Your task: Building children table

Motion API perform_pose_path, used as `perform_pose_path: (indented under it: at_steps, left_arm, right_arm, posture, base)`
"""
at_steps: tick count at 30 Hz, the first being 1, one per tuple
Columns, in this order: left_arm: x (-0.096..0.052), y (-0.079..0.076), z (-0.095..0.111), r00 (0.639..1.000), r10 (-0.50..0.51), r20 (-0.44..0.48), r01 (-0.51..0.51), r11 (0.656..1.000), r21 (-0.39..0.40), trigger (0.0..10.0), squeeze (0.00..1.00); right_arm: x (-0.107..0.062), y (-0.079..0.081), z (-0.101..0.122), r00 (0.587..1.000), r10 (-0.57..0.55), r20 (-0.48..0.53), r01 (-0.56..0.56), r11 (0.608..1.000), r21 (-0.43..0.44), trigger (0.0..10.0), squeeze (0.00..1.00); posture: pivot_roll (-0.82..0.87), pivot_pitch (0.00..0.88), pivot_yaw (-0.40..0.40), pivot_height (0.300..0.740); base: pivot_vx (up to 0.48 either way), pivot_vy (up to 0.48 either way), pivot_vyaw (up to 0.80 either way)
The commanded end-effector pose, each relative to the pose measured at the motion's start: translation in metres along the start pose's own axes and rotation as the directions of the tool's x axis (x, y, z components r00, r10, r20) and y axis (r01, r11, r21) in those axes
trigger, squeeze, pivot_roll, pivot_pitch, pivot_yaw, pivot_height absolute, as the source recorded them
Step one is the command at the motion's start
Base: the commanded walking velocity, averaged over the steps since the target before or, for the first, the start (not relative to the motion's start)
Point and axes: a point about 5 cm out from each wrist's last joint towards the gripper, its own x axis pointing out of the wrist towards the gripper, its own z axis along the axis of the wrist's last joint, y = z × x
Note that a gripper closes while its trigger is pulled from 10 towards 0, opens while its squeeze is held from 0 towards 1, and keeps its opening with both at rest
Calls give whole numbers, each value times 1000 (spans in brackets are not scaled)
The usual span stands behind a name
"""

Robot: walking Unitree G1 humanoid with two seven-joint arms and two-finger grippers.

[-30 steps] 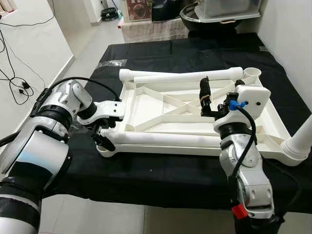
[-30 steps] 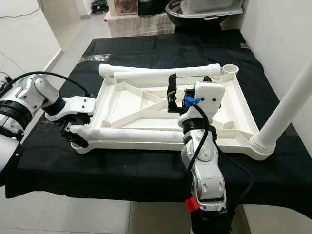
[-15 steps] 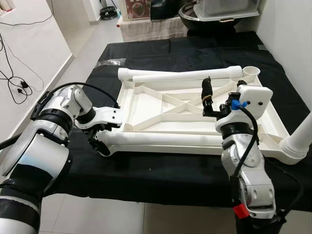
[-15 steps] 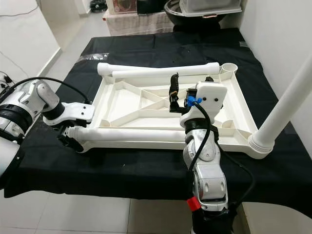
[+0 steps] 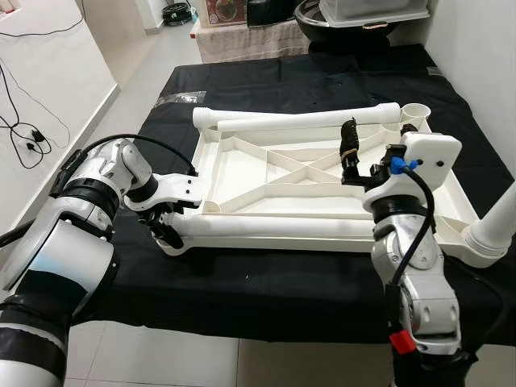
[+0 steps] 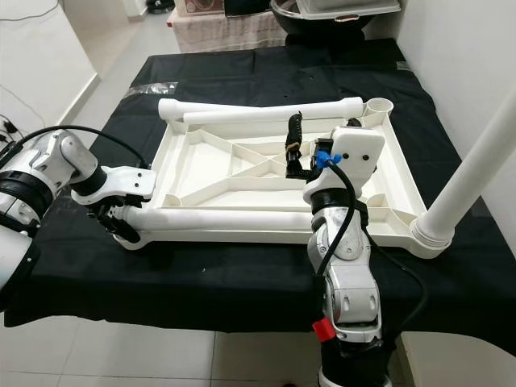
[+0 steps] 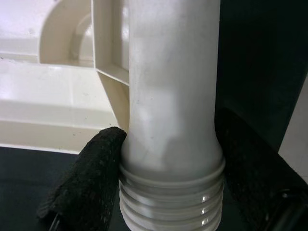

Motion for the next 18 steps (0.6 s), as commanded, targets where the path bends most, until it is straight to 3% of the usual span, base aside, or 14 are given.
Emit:
perform_pose_path:
  at_steps: [1,18]
  left_arm:
    - [-2,-2,-10,1000,17,4,-17,999,-40,0,0]
    - [-46,21,-1,976,207,66,-206,978,-23,0,0]
  right_arm:
    - [4,3,3,1000,12,17,-13,1000,24,10000,0]
    - [18,2,5,998,11,62,-12,1000,22,10000,0]
  posture:
    - [68,135,111,740]
    - [79,68,97,740]
  base:
    - [0,0,0]
    - [0,0,0]
